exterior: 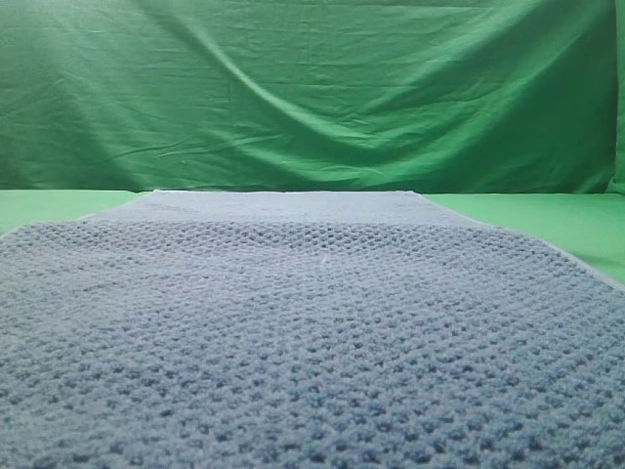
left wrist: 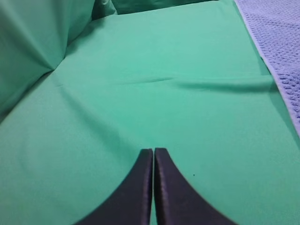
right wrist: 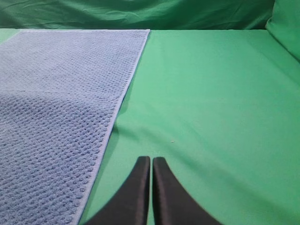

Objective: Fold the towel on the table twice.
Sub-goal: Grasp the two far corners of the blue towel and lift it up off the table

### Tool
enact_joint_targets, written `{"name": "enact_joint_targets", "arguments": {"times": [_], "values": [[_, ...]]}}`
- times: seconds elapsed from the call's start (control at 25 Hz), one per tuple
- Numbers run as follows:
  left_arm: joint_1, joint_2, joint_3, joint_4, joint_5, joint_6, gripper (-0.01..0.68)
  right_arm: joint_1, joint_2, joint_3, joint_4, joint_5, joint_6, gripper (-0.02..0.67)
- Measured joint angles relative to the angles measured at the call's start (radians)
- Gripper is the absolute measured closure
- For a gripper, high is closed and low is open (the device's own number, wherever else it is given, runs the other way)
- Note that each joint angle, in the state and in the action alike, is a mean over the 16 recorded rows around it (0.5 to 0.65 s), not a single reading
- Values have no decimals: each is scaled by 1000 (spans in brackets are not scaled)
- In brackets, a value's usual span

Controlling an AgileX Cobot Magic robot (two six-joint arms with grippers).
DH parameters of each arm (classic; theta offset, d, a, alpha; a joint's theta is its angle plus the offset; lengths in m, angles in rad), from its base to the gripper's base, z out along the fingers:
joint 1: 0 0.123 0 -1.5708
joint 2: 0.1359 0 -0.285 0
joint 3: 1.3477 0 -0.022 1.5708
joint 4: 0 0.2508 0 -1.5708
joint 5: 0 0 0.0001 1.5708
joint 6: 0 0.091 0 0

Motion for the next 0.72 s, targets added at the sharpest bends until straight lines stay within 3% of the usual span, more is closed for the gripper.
{"name": "enact_joint_targets", "arguments": {"times": [0.4, 0.72], "values": [[0, 0, 3, -85, -201, -2, 673, 0, 0, 2, 39, -47, 0, 649], [0, 0, 1, -249, -379, -67, 673, 0, 0, 3, 258, -156, 2, 649]]}}
